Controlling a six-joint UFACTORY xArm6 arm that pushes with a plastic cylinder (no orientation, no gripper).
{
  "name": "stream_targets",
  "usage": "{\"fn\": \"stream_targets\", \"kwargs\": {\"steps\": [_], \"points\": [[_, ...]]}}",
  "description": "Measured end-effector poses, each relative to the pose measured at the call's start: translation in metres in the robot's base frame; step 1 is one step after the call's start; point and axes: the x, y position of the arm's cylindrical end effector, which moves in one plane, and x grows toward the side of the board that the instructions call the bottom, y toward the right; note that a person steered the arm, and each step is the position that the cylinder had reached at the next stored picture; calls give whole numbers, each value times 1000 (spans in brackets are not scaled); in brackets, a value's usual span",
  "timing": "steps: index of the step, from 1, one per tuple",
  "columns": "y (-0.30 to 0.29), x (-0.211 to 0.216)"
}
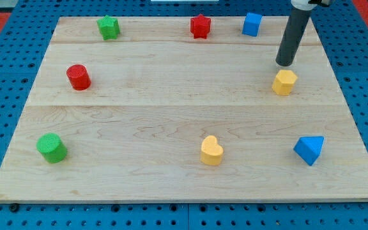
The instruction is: Push the yellow hexagon towards the top right corner
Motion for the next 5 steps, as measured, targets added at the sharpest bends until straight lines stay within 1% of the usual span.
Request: {"fn": "stream_targets", "kwargs": {"steps": [1,5], "points": [[0,-13],[-24,-14]]}}
